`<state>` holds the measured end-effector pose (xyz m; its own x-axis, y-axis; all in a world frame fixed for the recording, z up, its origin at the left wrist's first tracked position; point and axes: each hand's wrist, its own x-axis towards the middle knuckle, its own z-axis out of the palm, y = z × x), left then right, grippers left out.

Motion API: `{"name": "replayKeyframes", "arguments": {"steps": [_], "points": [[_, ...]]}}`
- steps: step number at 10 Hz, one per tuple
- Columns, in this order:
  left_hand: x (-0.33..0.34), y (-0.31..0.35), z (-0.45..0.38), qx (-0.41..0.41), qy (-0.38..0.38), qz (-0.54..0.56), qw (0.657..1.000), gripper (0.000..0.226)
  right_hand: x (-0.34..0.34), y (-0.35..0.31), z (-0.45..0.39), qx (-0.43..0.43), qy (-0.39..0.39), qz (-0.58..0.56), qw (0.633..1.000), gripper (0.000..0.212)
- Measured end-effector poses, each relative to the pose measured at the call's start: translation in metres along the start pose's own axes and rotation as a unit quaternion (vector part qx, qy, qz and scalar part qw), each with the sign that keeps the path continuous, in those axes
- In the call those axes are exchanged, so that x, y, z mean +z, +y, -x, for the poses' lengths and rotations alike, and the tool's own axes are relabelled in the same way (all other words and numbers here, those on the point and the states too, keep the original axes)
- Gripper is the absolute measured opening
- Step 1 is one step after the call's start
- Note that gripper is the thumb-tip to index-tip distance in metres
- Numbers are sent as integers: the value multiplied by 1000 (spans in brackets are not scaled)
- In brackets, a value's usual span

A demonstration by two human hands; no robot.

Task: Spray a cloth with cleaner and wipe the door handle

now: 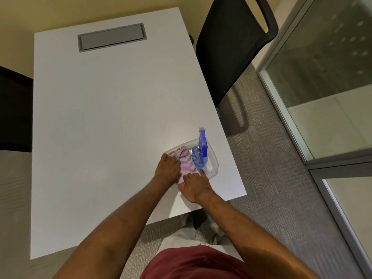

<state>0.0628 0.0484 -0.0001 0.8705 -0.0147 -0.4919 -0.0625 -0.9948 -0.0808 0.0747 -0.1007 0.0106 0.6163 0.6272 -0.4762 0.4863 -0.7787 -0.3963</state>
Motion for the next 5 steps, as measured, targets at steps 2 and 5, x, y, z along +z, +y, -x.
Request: {"name": "replayKeyframes", "arguments": {"steps": [2,5], "points": [[-5,4,8,-8,16,-1,1000,57,-1,11,7,-20,11,8,1000,41],[-30,54,44,8,161,104,981,39,-22,62,56,70,140,-149,976,42]]}}
